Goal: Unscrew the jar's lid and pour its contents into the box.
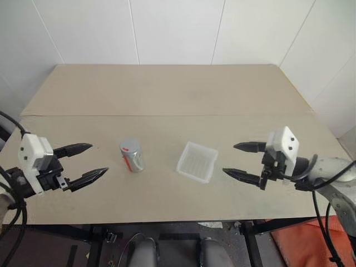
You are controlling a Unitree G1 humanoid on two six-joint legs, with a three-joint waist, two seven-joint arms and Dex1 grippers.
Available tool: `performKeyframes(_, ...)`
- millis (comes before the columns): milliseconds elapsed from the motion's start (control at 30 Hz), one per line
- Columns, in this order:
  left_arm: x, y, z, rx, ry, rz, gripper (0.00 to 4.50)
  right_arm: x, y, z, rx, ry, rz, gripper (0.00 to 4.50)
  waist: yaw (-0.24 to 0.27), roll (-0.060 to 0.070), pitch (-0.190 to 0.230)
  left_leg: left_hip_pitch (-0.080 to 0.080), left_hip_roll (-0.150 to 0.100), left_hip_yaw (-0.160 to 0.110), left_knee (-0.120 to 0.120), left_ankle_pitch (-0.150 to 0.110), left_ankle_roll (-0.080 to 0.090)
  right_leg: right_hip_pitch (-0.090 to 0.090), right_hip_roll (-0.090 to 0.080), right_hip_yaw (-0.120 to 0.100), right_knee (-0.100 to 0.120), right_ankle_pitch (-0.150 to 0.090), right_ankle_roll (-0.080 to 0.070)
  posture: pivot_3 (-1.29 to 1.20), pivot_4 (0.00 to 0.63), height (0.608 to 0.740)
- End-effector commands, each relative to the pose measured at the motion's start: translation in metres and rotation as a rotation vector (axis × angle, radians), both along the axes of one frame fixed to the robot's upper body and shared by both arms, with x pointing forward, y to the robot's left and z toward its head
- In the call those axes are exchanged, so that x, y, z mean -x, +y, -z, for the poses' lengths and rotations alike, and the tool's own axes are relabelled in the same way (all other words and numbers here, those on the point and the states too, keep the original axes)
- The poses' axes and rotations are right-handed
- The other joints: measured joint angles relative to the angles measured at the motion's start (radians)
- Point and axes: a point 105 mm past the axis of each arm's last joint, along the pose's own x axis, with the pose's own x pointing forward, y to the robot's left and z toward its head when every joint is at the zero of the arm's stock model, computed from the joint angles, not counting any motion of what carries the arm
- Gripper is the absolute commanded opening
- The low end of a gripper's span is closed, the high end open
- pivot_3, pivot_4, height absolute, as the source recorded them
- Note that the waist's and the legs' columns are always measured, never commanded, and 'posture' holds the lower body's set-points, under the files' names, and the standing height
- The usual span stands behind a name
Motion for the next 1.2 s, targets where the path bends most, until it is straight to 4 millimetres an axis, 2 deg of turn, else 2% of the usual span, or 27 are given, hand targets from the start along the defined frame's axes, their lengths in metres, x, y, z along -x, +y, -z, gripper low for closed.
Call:
performKeyframes(33, 0.001, 0.001, -0.013, -0.003, -0.061, -0.022, 4.49, 0.000, 0.004, -0.008, 0.004, -0.059, -0.029, 4.50, 0.006, 0.000, 0.000, 0.000, 0.000, 0.000, 0.000, 0.000, 0.000, 0.000, 0.000, 0.000, 0.000, 0.000, 0.000, 0.00, 0.150, 0.740)
performKeyframes(133, 0.003, -0.002, -0.010, 0.015, -0.065, -0.031, 4.49, -0.002, 0.004, -0.003, 0.037, -0.057, -0.037, 4.50, 0.007, 0.000, 0.000, 0.000, -0.001, 0.000, 0.000, 0.000, 0.000, 0.001, -0.001, 0.000, -0.001, 0.000, 0.000, 0.00, 0.150, 0.740)
performKeyframes(267, 0.007, -0.005, -0.003, 0.039, -0.065, -0.061, 4.49, -0.005, -0.001, -0.014, 0.026, -0.083, -0.039, 4.50, 0.005, 0.000, 0.000, -0.001, -0.001, 0.000, 0.000, 0.000, 0.000, 0.000, -0.001, 0.000, -0.001, 0.000, 0.000, 0.00, 0.150, 0.740)
performKeyframes(433, 0.008, -0.016, 0.014, 0.038, -0.044, -0.076, 4.49, -0.004, -0.010, -0.016, 0.035, -0.087, -0.035, 4.50, 0.003, 0.000, 0.000, 0.000, 0.000, 0.000, 0.000, 0.000, 0.000, 0.001, 0.000, 0.000, -0.001, 0.000, 0.000, 0.00, 0.150, 0.740)
performKeyframes(633, -0.005, -0.028, 0.028, 0.078, -0.048, -0.204, 4.49, -0.001, -0.017, -0.013, 0.072, -0.079, -0.055, 4.50, 0.009, 0.000, 0.000, 0.000, -0.001, 0.000, 0.000, 0.000, 0.000, 0.001, 0.000, 0.000, -0.001, 0.000, 0.000, 0.00, 0.150, 0.740)
performKeyframes(800, -0.005, -0.044, 0.041, 0.116, -0.009, -0.192, 4.49, -0.006, -0.014, -0.013, 0.076, -0.086, -0.033, 4.50, 0.008, 0.000, 0.000, 0.000, -0.001, 0.000, 0.000, 0.000, 0.000, 0.001, 0.000, 0.000, 0.000, 0.000, 0.000, 0.00, 0.150, 0.740)
performKeyframes(1000, -0.022, -0.057, 0.055, 0.139, -0.043, -0.269, 4.49, 0.000, -0.015, -0.016, 0.084, -0.086, -0.028, 4.50, 0.012, 0.000, 0.000, 0.000, -0.001, 0.000, 0.000, 0.000, 0.000, 0.002, 0.000, 0.000, 0.000, 0.000, 0.000, 0.00, 0.150, 0.740)
performKeyframes(1100, -0.032, -0.053, 0.058, 0.141, -0.087, -0.357, 4.49, 0.003, -0.014, -0.017, 0.083, -0.070, -0.034, 4.50, 0.016, 0.000, 0.000, 0.000, -0.001, -0.001, 0.000, 0.000, 0.000, 0.002, 0.000, 0.000, -0.001, 0.000, 0.000, 0.00, 0.150, 0.740)
performKeyframes(1200, -0.034, -0.058, 0.059, 0.147, -0.110, -0.353, 4.49, 0.007, -0.013, -0.018, 0.077, -0.056, -0.052, 4.50, 0.017, 0.000, 0.000, 0.000, -0.001, -0.001, 0.000, 0.000, 0.000, 0.002, 0.000, 0.000, -0.001, 0.000, 0.000, 0.00, 0.150, 0.740)
